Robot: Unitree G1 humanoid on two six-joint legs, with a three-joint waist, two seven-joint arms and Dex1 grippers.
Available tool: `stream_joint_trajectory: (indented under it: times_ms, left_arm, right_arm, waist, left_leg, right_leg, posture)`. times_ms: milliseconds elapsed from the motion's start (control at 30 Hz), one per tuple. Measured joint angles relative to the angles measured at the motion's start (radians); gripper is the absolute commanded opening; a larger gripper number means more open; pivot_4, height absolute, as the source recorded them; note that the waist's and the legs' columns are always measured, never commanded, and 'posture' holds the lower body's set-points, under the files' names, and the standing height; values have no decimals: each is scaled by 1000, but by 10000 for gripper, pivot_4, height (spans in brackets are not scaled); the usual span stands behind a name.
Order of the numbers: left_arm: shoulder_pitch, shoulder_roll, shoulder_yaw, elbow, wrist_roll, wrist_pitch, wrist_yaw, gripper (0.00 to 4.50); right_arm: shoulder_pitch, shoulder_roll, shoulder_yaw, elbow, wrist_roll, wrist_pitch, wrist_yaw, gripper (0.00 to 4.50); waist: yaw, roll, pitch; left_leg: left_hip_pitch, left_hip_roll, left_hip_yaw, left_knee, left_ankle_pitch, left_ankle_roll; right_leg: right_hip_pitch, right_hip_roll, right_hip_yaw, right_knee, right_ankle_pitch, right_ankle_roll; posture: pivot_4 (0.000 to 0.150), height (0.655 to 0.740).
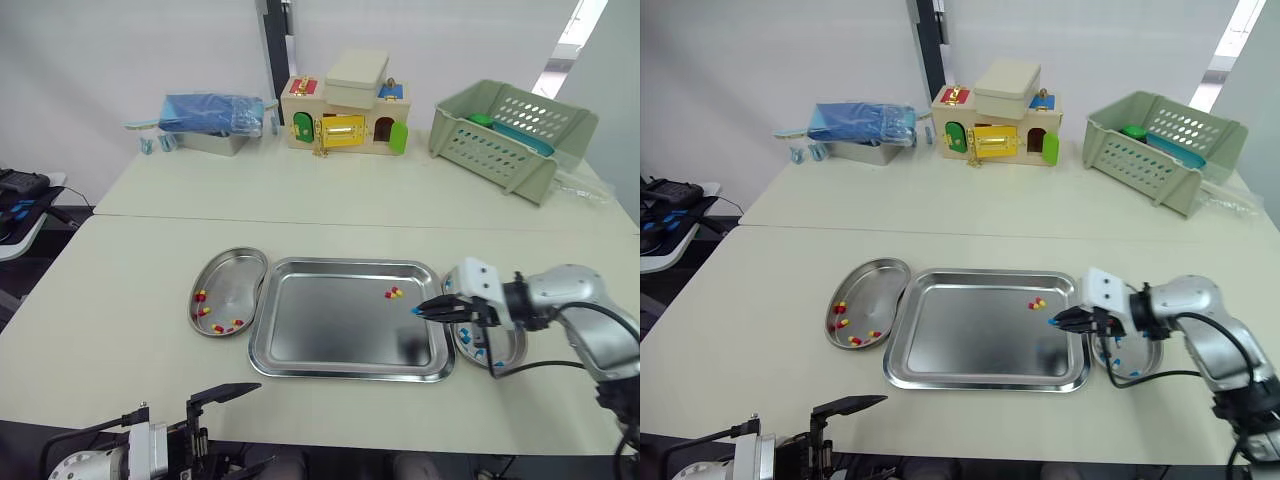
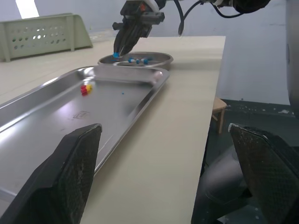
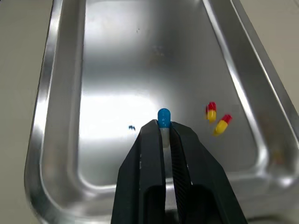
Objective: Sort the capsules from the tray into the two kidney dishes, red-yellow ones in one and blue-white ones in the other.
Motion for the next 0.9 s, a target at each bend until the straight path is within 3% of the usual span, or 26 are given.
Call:
stream_joint_trajectory:
  times_ms: [267, 900]
  left_arm:
    - [-32, -20, -51, 36, -48, -6, -82, 45000]
    - [-39, -64, -78, 33, -54, 12, -69, 45000]
  right_arm:
    - [216, -138, -221, -14, 26, 15, -12, 72]
    - [278, -192, -222, -24, 41, 29, -30, 72]
  waist:
    - [-5, 0, 0]
    - [-4, 0, 0]
  left_leg:
    - [2, 0, 1, 0, 0, 0]
    - [1, 0, 2, 0, 0, 0]
  right_leg:
    - [1, 0, 1, 1, 0, 0]
    - [1, 0, 1, 0, 0, 0]
  posture:
    - [1500, 7400]
    - [1500, 7400]
